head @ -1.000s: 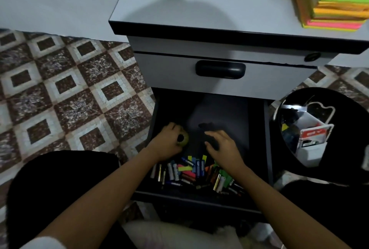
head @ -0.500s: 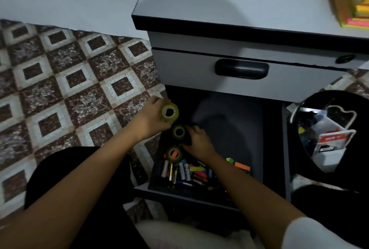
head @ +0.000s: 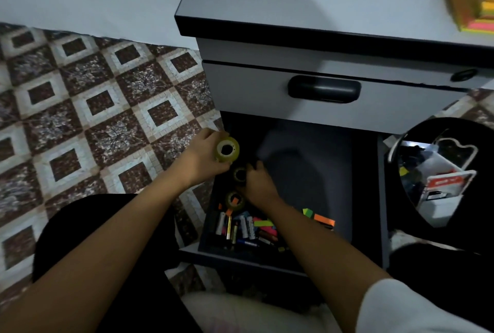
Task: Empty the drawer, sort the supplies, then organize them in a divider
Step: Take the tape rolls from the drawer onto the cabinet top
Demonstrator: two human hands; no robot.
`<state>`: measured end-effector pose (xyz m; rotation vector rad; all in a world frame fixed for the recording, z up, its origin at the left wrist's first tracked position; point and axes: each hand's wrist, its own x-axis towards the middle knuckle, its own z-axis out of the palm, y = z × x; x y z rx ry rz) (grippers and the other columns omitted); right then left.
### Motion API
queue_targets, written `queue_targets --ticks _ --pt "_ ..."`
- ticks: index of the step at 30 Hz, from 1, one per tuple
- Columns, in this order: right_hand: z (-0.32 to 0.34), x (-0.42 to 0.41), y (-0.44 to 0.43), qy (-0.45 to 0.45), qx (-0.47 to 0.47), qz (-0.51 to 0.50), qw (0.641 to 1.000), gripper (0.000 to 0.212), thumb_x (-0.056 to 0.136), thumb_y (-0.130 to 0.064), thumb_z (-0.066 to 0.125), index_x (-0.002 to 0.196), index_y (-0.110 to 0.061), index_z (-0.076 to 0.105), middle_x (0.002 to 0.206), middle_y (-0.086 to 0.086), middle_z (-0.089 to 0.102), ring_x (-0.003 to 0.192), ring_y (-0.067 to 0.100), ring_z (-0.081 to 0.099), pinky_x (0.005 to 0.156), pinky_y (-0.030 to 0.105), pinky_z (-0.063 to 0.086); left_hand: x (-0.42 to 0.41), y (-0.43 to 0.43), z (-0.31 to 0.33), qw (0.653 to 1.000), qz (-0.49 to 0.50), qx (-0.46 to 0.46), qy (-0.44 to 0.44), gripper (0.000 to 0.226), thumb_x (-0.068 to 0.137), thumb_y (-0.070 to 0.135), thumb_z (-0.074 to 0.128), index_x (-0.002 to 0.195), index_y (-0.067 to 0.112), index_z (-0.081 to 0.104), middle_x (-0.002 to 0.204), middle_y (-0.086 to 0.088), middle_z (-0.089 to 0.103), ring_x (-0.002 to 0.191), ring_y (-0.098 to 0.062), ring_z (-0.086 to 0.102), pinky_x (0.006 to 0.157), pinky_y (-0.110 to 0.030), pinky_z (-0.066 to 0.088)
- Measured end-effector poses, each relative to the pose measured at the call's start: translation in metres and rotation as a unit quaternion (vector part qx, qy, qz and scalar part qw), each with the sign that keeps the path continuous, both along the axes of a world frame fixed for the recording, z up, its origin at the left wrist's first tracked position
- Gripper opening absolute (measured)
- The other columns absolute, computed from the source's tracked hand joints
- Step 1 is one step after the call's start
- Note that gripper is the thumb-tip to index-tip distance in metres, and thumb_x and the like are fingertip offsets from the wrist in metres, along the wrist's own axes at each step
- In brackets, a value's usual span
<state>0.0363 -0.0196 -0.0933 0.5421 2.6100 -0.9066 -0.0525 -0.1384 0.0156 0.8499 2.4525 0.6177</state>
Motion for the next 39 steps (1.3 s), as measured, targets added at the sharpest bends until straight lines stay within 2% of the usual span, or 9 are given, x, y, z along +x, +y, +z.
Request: queue_targets --ticks 5,10,13,16,20,24,27,33,39 --pt "0.018 0.021 0.023 0.050 -0.032 -0.038 0.998 0.060 0.080 -0.030 0.065 0.133 -0.010 0.045 0.129 0.016 0.043 0.116 0.031 0.046 0.092 0.032 0.045 0.004 0.003 0.004 1.000 -0.007 0.005 -0.005 0.067 0.080 0.016 0.070 0.139 0.011 0.038 0.134 -0.013 0.037 0.124 -0.026 0.039 0.095 -0.026 0.033" --pt "0.054 0.044 0.058 0.080 -0.037 -0.058 0.994 0.063 0.078 -0.025 0.068 0.135 -0.011 0.045 0.119 0.011 0.047 0.113 0.022 0.046 0.099 0.022 0.036 0.011 0.010 0.012 0.999 -0.014 0.036 0.006 0.067 0.078 0.024 0.071 0.137 0.012 0.043 0.134 -0.011 0.040 0.125 -0.024 0.041 0.093 -0.020 0.030" --pt "0.082 0.056 0.072 0.110 -0.033 -0.054 0.992 0.064 0.079 -0.023 0.068 0.137 -0.010 0.044 0.117 0.010 0.047 0.114 0.017 0.044 0.092 0.009 0.028 0.018 0.015 0.023 0.998 -0.023 0.057 0.013 0.066 0.080 0.023 0.071 0.138 0.013 0.042 0.135 -0.009 0.040 0.124 -0.022 0.042 0.095 -0.018 0.029" --pt "0.114 0.065 0.077 0.156 -0.031 -0.058 0.986 0.065 0.080 -0.022 0.069 0.138 -0.009 0.043 0.118 0.007 0.045 0.113 0.015 0.047 0.090 0.005 0.025 0.024 0.020 0.039 0.996 -0.034 0.078 0.013 0.069 0.077 0.029 0.070 0.138 0.013 0.041 0.137 -0.007 0.037 0.127 -0.020 0.039 0.096 -0.018 0.027" --pt "0.154 0.069 0.077 0.197 -0.013 -0.042 0.979 0.065 0.082 -0.024 0.068 0.139 -0.009 0.043 0.121 0.007 0.047 0.115 0.016 0.049 0.090 0.006 0.026 0.029 0.026 0.067 0.993 -0.039 0.103 0.040 0.082 0.062 0.048 0.057 0.136 0.014 0.045 0.136 -0.007 0.039 0.126 -0.017 0.037 0.094 -0.015 0.025" --pt "0.197 0.070 0.081 0.268 0.021 -0.039 0.962 0.061 0.082 -0.023 0.070 0.135 -0.005 0.047 0.120 0.011 0.053 0.110 0.018 0.052 0.089 0.011 0.033 0.030 0.028 0.098 0.986 -0.037 0.136 0.089 0.093 0.054 0.061 0.047 0.134 0.015 0.047 0.122 -0.007 0.044 0.109 -0.012 0.043 0.086 -0.017 0.030" --pt "0.226 0.065 0.086 0.312 0.045 -0.053 0.948 0.056 0.081 -0.026 0.071 0.130 -0.007 0.053 0.117 0.011 0.055 0.105 0.020 0.055 0.087 0.023 0.043 0.027 0.029 0.122 0.981 -0.040 0.153 0.114 0.083 0.061 0.052 0.057 0.133 0.014 0.047 0.121 -0.005 0.043 0.106 -0.012 0.045 0.085 -0.018 0.033" --pt "0.282 0.045 0.099 0.360 0.078 -0.062 0.928 0.056 0.083 -0.029 0.067 0.133 -0.010 0.051 0.122 0.010 0.053 0.111 0.020 0.054 0.089 0.014 0.033 0.011 0.040 0.168 0.966 -0.027 0.189 0.172 0.060 0.077 0.022 0.073 0.131 0.012 0.049 0.114 -0.003 0.039 0.104 -0.011 0.044 0.088 -0.016 0.032" --pt "0.314 0.009 0.103 0.368 0.085 -0.061 0.924 0.058 0.084 -0.030 0.064 0.136 -0.010 0.047 0.130 0.012 0.048 0.118 0.022 0.050 0.095 0.019 0.034 -0.012 0.057 0.206 0.959 0.014 0.217 0.182 0.070 0.076 0.030 0.071 0.138 0.015 0.043 0.125 -0.005 0.039 0.113 -0.014 0.046 0.095 -0.023 0.037"
